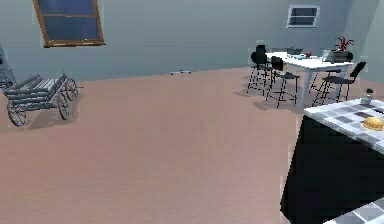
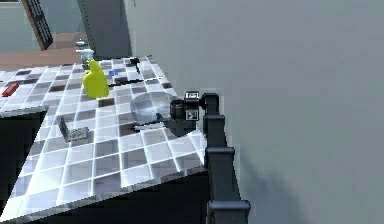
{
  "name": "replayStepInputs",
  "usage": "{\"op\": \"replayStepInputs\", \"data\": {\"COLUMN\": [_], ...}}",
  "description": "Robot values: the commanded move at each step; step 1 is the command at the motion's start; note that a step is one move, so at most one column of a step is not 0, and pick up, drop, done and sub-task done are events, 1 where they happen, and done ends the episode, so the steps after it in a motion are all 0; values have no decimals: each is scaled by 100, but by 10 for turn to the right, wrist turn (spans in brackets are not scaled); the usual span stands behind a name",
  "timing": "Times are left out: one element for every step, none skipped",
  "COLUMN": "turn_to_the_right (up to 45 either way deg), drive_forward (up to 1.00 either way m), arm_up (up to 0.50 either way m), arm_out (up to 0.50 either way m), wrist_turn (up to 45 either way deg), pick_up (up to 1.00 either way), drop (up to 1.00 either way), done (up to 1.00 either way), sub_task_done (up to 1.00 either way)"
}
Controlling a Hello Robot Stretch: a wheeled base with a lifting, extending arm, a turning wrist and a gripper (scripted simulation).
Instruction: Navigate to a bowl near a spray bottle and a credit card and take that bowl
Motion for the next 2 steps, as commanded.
{"op": "replayStepInputs", "data": {"turn_to_the_right": [0, 0], "drive_forward": [0, 0], "arm_up": [10, 0], "arm_out": [0, 0], "wrist_turn": [0, 0], "pick_up": [0, 0], "drop": [0, 0], "done": [0, 100], "sub_task_done": [0, 0]}}
